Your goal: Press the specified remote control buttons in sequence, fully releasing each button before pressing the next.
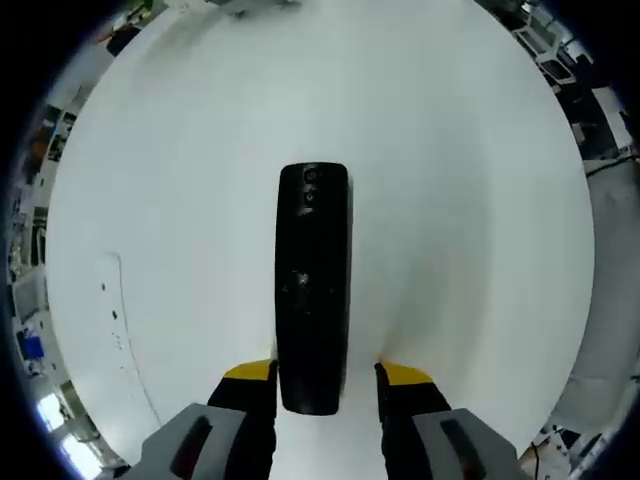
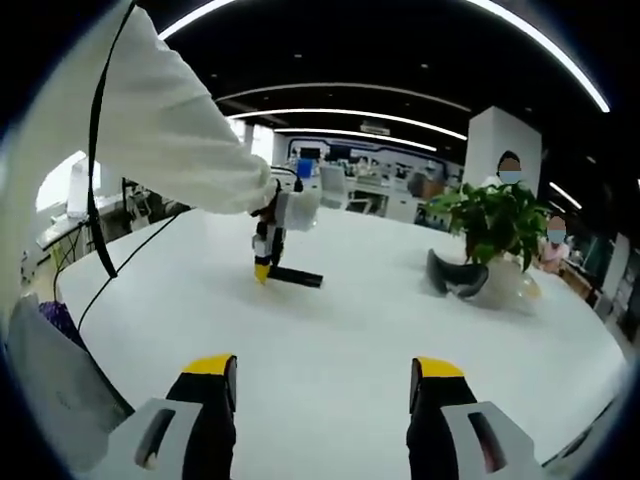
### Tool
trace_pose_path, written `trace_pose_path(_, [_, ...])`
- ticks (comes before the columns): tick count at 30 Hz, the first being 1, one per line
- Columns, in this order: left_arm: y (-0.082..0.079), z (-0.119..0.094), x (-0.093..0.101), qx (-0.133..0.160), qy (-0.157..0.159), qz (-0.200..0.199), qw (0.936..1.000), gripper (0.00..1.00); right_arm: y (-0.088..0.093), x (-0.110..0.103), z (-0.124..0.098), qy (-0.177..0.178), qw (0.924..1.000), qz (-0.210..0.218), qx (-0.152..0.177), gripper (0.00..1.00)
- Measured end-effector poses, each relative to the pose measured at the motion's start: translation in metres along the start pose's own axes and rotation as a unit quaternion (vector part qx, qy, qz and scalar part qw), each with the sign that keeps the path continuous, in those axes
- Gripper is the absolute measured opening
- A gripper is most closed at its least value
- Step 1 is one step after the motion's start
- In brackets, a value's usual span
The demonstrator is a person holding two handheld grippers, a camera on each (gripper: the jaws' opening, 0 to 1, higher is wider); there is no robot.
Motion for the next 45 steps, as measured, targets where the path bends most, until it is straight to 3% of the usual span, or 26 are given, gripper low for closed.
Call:
trace_pose_path(7, [0.0,0.001,0.013,-0.016,-0.01,0.01,0.9998,0.25,-0.001,-0.001,-0.001,0.0,1.0,0.0,0.004,0.69])
trace_pose_path(9, [-0.001,0.002,0.014,-0.024,-0.022,-0.006,0.9994,0.24,-0.001,-0.001,-0.001,0.0,1.0,0.0,0.004,0.68])
trace_pose_path(28, [0.015,0.002,0.055,-0.042,-0.031,-0.006,0.9986,0.23,-0.003,0.0,-0.007,0.003,0.9997,0.008,0.023,0.66])
trace_pose_path(37, [0.033,0.001,0.07,0.016,-0.015,-0.051,0.9984,0.23,-0.003,-0.001,-0.008,0.001,0.9996,0.007,0.026,0.66])
trace_pose_path(45, [0.041,0.0,0.084,0.047,-0.009,-0.056,0.9973,0.23,-0.003,-0.001,-0.007,-0.001,0.9997,0.004,0.025,0.66])
Point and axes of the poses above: the point that each gripper's makers call its tool centre point, and the gripper's own axes: z roughly forward along the fingers, x roughly to its right, y roughly out of its underside, the point moved 9 cm from there along -z, roughly backward along the fingers, and after that the axes turned 8 degrees about -z, right-handed, at the moved point
